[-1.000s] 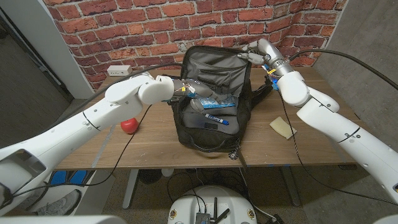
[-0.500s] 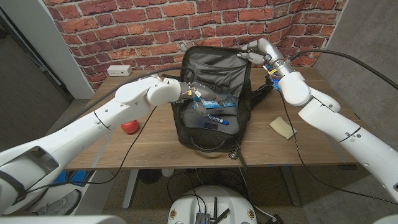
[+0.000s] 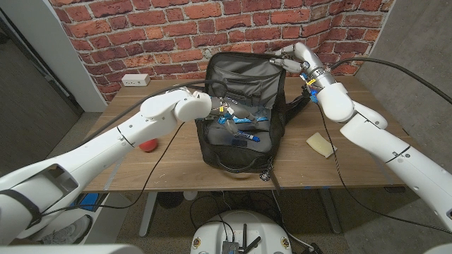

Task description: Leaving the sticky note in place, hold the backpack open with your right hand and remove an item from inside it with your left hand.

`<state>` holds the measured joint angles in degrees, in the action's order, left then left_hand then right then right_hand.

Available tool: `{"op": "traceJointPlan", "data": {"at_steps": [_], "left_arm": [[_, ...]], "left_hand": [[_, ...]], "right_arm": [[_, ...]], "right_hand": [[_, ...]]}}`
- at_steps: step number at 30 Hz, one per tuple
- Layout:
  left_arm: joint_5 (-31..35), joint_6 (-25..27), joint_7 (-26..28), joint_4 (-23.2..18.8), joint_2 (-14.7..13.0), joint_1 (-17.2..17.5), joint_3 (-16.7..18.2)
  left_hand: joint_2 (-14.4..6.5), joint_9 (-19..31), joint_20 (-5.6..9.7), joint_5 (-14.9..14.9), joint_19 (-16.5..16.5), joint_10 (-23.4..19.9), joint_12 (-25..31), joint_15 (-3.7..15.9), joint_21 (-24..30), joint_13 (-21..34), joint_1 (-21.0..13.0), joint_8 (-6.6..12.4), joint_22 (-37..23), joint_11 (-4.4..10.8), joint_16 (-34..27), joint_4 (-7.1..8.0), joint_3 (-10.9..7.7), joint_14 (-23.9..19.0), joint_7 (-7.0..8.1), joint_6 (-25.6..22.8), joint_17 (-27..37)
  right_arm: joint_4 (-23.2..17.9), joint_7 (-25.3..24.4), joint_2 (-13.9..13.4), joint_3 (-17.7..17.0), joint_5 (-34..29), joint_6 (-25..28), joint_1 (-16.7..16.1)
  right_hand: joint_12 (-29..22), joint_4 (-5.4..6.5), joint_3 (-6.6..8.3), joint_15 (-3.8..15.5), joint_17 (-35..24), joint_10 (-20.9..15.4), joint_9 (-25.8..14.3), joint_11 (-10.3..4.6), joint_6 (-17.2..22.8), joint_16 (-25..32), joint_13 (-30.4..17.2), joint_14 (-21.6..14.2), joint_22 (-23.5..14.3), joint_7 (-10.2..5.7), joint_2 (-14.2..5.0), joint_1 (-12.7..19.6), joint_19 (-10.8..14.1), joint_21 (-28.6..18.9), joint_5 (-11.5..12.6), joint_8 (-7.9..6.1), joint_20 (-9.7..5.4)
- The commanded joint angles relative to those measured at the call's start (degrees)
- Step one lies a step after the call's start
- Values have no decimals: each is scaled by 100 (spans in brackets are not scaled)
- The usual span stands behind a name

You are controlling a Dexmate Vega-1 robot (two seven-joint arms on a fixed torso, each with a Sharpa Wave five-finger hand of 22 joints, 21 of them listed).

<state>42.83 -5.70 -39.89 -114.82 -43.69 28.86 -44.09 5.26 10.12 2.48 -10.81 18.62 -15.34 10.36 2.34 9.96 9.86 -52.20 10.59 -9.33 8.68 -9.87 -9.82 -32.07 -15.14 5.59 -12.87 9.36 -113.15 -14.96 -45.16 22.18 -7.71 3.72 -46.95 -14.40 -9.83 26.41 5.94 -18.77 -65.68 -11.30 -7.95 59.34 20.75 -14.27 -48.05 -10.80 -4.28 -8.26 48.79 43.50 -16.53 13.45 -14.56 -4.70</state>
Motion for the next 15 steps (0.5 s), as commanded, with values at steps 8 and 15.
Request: {"op": "traceJointPlan", "data": {"at_steps": [8, 15], "left_arm": [[277, 93, -196, -18, 143, -37, -202], [392, 142, -151, 3, 202, 27, -242]], "left_hand": [[-32, 16, 713, -20, -100, -145, 50, 759, 20, 11, -72, 114, -21, -55, -56, 23, 131, -214, -82, -252, -1], [-51, 15, 753, -23, -80, -316, 80, 825, 51, 6, -99, 171, -20, -61, -79, 22, 222, -387, -60, -447, -3]], "right_arm": [[50, -80, 37, -183, 4, -298, -188], [97, -52, 45, -204, 22, -382, -197]], "right_hand": [[8, 38, 11, 684, -29, -16, -17, 29, 97, -14, -34, -47, -13, -46, -84, 60, -11, -36, 55, -12, -494], [8, 32, 12, 691, -36, -20, -18, 33, 104, -18, -41, -49, -13, -40, -84, 68, -7, -42, 58, -6, -493]]}}
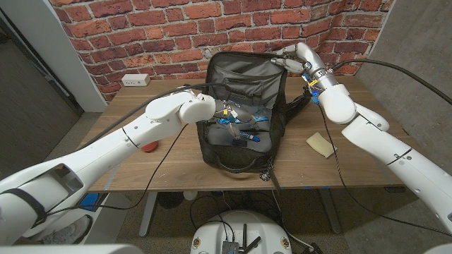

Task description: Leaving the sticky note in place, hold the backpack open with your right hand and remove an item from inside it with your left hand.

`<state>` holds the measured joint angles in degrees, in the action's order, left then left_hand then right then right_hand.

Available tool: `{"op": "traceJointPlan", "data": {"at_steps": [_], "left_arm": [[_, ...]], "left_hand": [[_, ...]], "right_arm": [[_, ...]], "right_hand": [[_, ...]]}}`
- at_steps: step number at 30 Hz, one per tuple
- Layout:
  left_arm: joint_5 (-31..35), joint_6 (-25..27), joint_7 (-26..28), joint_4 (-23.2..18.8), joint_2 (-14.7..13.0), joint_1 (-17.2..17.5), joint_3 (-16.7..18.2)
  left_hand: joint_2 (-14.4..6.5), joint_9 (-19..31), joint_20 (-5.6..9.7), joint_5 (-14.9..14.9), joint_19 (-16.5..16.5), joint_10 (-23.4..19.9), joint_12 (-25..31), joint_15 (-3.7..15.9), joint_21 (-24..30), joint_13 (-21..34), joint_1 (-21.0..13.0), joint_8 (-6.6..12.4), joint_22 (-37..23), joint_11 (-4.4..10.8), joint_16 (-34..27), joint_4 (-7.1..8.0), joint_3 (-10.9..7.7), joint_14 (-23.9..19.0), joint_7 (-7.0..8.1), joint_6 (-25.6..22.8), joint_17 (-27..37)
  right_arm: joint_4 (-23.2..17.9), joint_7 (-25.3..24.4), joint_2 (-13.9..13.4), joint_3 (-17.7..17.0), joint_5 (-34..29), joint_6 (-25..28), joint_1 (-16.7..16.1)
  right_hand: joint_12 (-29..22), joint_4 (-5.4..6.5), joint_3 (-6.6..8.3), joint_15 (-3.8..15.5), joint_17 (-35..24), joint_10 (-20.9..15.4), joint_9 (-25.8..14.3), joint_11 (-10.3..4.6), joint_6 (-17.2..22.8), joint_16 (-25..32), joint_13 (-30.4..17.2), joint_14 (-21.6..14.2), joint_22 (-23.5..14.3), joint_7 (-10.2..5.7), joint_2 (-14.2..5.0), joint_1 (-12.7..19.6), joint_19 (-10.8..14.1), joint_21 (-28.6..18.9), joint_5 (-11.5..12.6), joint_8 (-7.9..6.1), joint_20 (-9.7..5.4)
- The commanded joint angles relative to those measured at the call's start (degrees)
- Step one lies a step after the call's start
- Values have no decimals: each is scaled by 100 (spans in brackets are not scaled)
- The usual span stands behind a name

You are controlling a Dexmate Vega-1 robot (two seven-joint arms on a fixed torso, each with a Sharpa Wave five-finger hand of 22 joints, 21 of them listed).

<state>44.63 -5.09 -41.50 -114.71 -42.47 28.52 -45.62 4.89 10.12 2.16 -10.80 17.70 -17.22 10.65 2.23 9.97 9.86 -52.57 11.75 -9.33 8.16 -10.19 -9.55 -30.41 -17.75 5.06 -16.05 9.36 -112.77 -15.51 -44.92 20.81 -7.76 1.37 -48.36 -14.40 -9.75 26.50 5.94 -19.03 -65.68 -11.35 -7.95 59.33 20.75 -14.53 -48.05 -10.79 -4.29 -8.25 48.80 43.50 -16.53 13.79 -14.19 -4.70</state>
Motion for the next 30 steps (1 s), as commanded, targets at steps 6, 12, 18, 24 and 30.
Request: {"op": "traceJointPlan", "data": {"at_steps": [6, 12, 18, 24, 30], "left_arm": [[221, 66, 156, 54, 109, 118, -84], [281, 29, 324, 137, 151, 145, -114], [323, 8, 427, 221, 210, 142, -153], [407, 7, 519, 249, 245, 146, -187], [526, 97, 555, 214, 271, 180, -204]], "left_hand": [[-35, 14, 859, -30, 83, -394, 90, 857, 78, 1, -118, 114, -20, -7, -63, -14, 148, -335, -7, -382, -3], [-57, 16, 895, -37, 166, -585, 102, 900, 98, 0, -179, 154, -21, 7, -62, -20, 215, -475, 5, -589, -3], [-89, 19, 929, -40, 272, -712, 101, 911, 122, 0, -232, 179, -23, 25, -70, -18, 267, -611, -4, -751, 1], [-128, 24, 965, -39, 375, -964, 122, 912, 128, -1, -300, 207, -22, 46, -80, -15, 350, -817, 12, -977, 4], [-199, 30, 979, -39, 526, -1355, 139, 971, 131, -2, -413, 258, -26, 125, -83, -10, 480, -1103, 48, -1378, 12]], "right_arm": [[113, 35, 33, -68, 40, -203, -32], [147, 42, 33, -82, 39, -258, -27], [149, 17, 34, -124, 55, -294, -71], [138, -6, 17, -179, 73, -331, -128], [142, -8, -11, -227, 93, -402, -179]], "right_hand": [[18, 25, -2, 685, -13, -10, -15, 20, 106, -27, -14, -43, -14, -34, -78, 61, -6, -45, 25, -35, -491], [16, 33, -6, 676, -20, -20, -15, 23, 105, -29, -18, -50, -14, -44, -82, 51, -13, -46, 25, -28, -491], [25, 25, -6, 689, -27, -9, -16, 25, 100, -30, -18, -52, -14, -49, -81, 59, -13, -50, 28, -19, -491], [28, 29, -6, 683, -33, -7, -17, 32, 110, -32, -22, -59, -14, -48, -85, 56, -16, -52, 30, -16, -488], [31, 30, -7, 679, -36, -11, -18, 39, 114, -43, -24, -52, -14, -46, -83, 52, -15, -56, 32, -11, -487]]}}
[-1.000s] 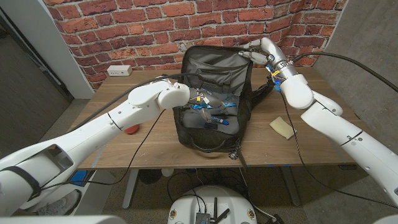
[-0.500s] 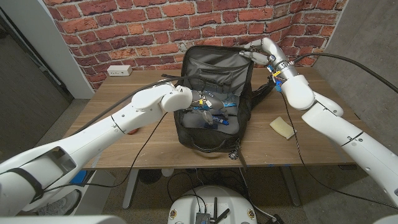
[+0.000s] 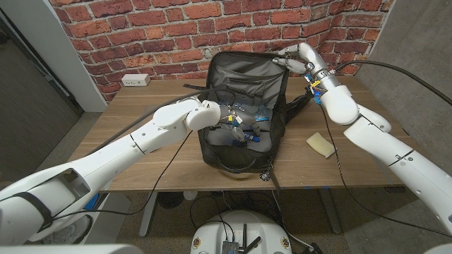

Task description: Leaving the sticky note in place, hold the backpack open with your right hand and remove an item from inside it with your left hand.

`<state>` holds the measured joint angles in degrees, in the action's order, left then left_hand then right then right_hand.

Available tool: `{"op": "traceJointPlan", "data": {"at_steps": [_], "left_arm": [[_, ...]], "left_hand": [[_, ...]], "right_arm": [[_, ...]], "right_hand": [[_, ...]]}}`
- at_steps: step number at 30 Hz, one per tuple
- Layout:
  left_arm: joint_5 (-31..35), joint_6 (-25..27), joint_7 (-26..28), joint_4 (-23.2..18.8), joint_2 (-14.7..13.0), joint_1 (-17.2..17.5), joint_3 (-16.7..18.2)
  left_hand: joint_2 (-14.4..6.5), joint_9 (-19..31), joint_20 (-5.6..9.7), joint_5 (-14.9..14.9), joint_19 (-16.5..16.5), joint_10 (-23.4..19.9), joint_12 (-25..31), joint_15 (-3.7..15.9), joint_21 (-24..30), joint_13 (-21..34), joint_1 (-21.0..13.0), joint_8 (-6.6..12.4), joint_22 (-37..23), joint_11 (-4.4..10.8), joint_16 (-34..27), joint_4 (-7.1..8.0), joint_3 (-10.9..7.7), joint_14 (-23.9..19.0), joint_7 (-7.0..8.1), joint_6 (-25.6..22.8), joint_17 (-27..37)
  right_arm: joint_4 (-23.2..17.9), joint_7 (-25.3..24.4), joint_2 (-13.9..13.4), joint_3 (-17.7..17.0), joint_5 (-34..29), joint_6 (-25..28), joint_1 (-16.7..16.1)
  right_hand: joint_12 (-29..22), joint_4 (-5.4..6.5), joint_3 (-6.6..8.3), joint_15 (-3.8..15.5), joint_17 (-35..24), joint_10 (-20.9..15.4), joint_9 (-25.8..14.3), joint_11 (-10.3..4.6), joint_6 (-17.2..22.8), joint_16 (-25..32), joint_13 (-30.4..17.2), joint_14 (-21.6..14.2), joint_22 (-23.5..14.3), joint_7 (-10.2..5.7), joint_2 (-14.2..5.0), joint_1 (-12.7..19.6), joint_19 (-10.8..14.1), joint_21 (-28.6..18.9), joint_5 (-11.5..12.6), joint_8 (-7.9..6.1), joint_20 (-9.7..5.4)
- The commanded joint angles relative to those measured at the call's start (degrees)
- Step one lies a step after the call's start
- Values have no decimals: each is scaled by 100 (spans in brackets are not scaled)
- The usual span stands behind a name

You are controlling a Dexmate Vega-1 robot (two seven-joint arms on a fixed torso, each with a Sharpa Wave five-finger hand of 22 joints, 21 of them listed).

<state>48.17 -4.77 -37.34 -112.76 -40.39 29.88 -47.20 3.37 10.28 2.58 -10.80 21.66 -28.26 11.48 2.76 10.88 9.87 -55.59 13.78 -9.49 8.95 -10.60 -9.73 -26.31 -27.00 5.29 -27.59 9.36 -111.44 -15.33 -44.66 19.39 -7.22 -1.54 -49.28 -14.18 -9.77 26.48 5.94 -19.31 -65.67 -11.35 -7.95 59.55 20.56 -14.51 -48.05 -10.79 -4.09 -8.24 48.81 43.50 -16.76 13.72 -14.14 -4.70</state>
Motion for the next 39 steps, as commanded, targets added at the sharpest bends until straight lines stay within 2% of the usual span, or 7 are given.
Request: {"op": "traceJointPlan", "data": {"at_steps": [1, 5, 12, 16, 20, 32, 39], "left_arm": [[175, 67, 141, 18, 63, 45, -46], [281, 117, 213, -29, 60, 101, -53], [474, 267, 290, -113, 63, 222, -58], [488, 283, 320, -128, 59, 258, -44], [546, 337, 369, -161, 51, 312, -27], [710, 447, 352, -178, 63, 360, -25], [797, 478, 257, -195, 50, 341, -41]], "left_hand": [[-67, 15, 935, -40, 158, -308, 54, 929, 43, -3, -131, 64, -11, 48, -47, 9, 89, -232, 31, -296, 15], [-144, 20, 939, -37, 279, -602, 46, 976, 48, -3, -222, 111, -16, 122, -54, 13, 188, -473, 65, -666, 25], [-218, 22, 930, -35, 430, -932, 45, 995, 66, 1, -319, 126, -22, 179, -67, 10, 294, -742, 90, -995, 34], [-317, 28, 912, -40, 608, -1210, 36, 1035, 95, 7, -423, 127, -30, 246, -76, 12, 361, -990, 168, -1265, 44], [-356, 31, 915, -36, 776, -1451, 38, 1052, 122, 14, -510, 122, -35, 252, -74, -3, 416, -1197, 175, -1480, 47], [-487, 26, 909, -45, 951, -1997, 52, 1080, 104, 27, -623, 124, -39, 239, -88, 6, 429, -1760, 241, -1986, 59], [-536, 4, 906, -45, 993, -2256, 38, 1079, 81, 34, -570, 116, -38, 265, -43, 34, 414, -2028, 269, -2323, 36]], "right_arm": [[10, -25, -36, -85, 37, -113, -87], [-4, -49, -40, -118, 41, -134, -132], [-12, -39, -60, -155, 51, -184, -174], [-8, -45, -52, -166, 54, -203, -185], [-9, -41, -53, -173, 49, -217, -194], [0, -19, -43, -176, 40, -248, -186], [5, -29, -26, -191, 54, -245, -195]], "right_hand": [[11, 33, -7, 676, -9, -6, -18, 36, 89, -24, -28, -53, -14, -72, -83, 49, -16, -33, 38, -15, -487], [19, 31, -7, 681, -12, 11, -18, 22, 82, -27, -30, -53, -14, -66, -83, 51, -18, -34, 39, -8, -485], [16, 34, -10, 674, -18, -7, -19, 31, 92, -35, -34, -51, -14, -59, -81, 45, -18, -38, 41, -4, -483], [19, 38, -15, 669, -24, 0, -20, 25, 93, -32, -38, -59, -14, -57, -81, 39, -17, -41, 40, -1, -481], [13, 29, -10, 685, -28, -13, -21, 30, 94, -38, -46, -55, -14, -59, -84, 50, -20, -43, 44, 4, -482], [22, 24, -10, 686, -43, -6, -23, 36, 101, -42, -52, -62, -14, -64, -85, 58, -27, -47, 48, 14, -479], [23, 25, -13, 681, -50, -10, -23, 34, 103, -48, -57, -63, -14, -59, -82, 55, -32, -50, 49, 20, -475]]}}
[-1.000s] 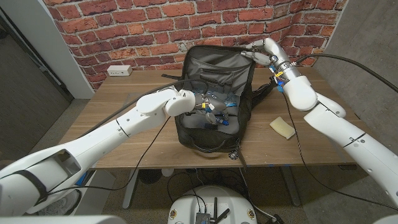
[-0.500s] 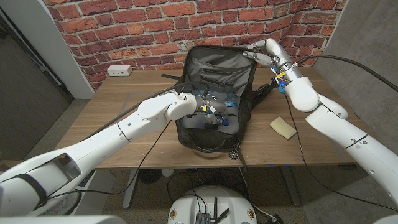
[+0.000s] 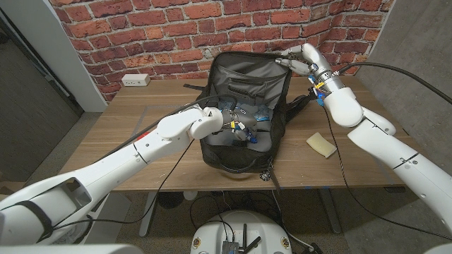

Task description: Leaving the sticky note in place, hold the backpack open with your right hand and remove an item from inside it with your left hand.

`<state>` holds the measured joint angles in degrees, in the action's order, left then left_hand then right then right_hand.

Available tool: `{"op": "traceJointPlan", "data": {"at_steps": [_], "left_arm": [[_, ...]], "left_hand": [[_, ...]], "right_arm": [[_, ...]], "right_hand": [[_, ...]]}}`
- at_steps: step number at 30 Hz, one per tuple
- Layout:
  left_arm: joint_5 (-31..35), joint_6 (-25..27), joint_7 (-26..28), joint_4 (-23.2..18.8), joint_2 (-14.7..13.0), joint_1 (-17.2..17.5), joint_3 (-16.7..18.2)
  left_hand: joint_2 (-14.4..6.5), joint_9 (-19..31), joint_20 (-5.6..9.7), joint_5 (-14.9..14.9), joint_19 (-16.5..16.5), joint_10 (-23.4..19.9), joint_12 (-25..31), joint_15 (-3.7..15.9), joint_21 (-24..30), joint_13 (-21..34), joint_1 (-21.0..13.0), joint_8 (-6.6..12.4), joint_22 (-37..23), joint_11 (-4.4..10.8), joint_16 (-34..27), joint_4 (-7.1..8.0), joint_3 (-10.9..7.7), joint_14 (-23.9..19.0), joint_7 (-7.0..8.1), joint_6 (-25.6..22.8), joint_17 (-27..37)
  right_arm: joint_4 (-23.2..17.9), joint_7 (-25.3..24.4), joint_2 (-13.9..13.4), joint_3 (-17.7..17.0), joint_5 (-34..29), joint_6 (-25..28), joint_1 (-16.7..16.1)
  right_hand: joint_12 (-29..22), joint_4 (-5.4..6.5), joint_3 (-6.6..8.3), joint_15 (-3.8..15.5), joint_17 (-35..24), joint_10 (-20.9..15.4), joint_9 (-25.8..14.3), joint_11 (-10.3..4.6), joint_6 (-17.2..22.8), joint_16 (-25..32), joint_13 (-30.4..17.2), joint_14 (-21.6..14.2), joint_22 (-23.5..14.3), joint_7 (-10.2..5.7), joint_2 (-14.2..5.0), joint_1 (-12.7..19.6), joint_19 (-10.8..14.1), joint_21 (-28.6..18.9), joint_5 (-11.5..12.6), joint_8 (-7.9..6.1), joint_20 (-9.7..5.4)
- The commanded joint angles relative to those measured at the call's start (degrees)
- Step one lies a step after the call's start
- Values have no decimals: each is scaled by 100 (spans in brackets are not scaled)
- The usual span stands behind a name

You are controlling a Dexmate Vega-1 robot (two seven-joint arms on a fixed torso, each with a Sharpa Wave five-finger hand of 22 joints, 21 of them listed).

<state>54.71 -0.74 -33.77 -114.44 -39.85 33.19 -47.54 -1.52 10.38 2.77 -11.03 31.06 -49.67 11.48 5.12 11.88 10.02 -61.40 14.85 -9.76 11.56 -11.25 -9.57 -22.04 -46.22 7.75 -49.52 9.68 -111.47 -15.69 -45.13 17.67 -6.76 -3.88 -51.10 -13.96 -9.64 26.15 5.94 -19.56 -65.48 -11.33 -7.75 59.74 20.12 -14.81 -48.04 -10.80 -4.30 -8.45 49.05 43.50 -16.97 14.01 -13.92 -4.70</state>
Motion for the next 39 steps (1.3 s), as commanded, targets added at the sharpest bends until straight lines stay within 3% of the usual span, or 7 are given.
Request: {"op": "traceJointPlan", "data": {"at_steps": [1, 12, 39], "left_arm": [[145, 81, -105, -29, -2, 12, -3], [201, 30, -88, -22, -15, 4, -1], [229, 114, 161, -86, -23, 95, 140]], "left_hand": [[-57, -7, 888, -23, 55, -154, 39, 849, -23, 21, 16, 5, -11, 5, 24, 19, -17, -140, 33, -162, 6], [-157, 28, 876, -16, 35, -743, 36, 866, -67, 43, 79, 46, -9, 12, 33, -1, -50, -614, 134, -763, 25], [-216, 98, 863, -15, 217, -1453, 37, 881, -37, 84, 2, 238, -17, 20, 0, -26, -79, -1211, 133, -1270, 55]], "right_arm": [[9, 7, 21, -22, 15, -14, -19], [2, -52, 35, -49, -4, -28, -67], [55, -61, 66, -37, 1, -40, -32]], "right_hand": [[1, 17, 20, 675, -23, -28, -26, 8, 84, -9, -28, -59, -14, -40, -63, 27, -32, -29, 20, -1, -477], [8, 16, 15, 681, -37, -27, -28, 6, 86, -12, -33, -66, -14, -41, -61, 26, -34, -35, 22, 9, -472], [21, 16, 10, 679, -58, -34, -31, 19, 89, -34, -36, -61, -13, -45, -57, 22, -48, -43, 27, 27, -463]]}}
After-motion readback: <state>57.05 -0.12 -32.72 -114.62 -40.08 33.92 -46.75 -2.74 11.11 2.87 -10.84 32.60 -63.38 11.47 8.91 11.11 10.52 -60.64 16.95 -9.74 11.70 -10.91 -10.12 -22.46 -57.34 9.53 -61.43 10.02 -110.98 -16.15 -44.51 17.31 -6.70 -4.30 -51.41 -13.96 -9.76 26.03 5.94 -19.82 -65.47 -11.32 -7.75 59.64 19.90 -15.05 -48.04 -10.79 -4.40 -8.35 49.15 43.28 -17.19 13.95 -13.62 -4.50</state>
